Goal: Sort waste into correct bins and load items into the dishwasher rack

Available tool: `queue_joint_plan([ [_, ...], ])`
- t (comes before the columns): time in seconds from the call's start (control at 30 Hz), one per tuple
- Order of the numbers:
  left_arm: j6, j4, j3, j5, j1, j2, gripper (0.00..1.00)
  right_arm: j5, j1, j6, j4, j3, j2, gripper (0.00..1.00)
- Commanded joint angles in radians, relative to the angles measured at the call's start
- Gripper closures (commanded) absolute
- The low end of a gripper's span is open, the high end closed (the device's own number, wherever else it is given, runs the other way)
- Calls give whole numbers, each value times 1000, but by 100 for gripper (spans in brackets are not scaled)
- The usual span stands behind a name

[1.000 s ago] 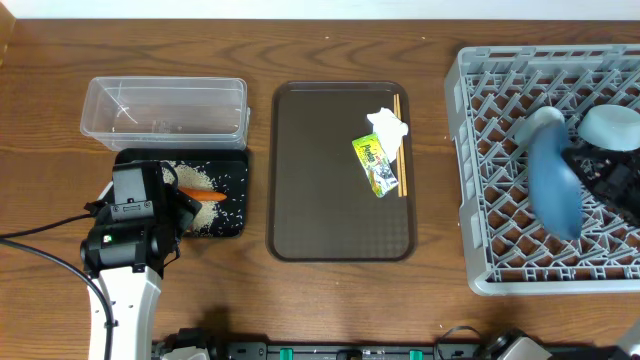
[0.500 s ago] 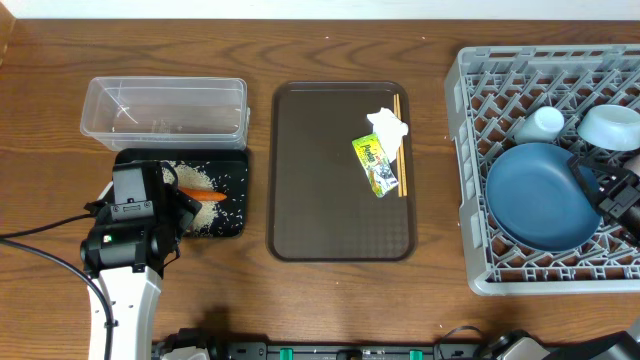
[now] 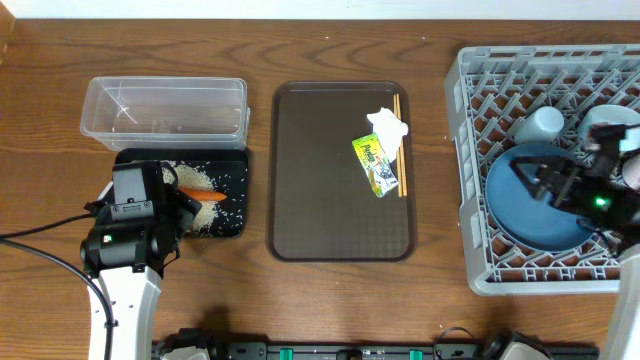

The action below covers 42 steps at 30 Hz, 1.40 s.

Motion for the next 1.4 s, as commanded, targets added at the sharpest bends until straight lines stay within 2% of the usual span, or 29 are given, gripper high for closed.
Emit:
queue_joint_plan([
  [0.0, 13, -3, 13, -12, 5, -3, 2, 427, 107, 225, 2, 20, -30, 34],
  [0.13, 13, -3, 13, -12, 5, -3, 2, 539, 204, 281, -3, 20, -29, 37],
  [0.23, 13, -3, 13, -12, 5, -3, 2, 607, 252, 332, -10, 20, -23, 44],
  [0.5, 13, -3, 13, -13, 5, -3, 2, 894, 294, 449, -79, 20, 37, 42],
  [0.57, 13, -3, 13, -12, 5, -3, 2, 837, 295, 440, -74, 20, 53, 44],
  [0.67, 13, -3, 13, -12, 5, -3, 2, 577, 301, 328, -24, 20, 76, 46],
  [0.73, 13, -3, 13, -12, 5, -3, 2, 483, 319, 304, 10, 20, 90, 46],
  [0.9, 13, -3, 13, -12, 5, -3, 2, 541, 400, 325, 50, 20, 139, 44],
  [1.13, 13, -3, 13, -12, 5, -3, 2, 796, 465, 471, 66, 20, 221, 49],
  [1.37, 13, -3, 13, -12, 5, -3, 2, 812, 465, 476, 136, 20, 198, 48],
])
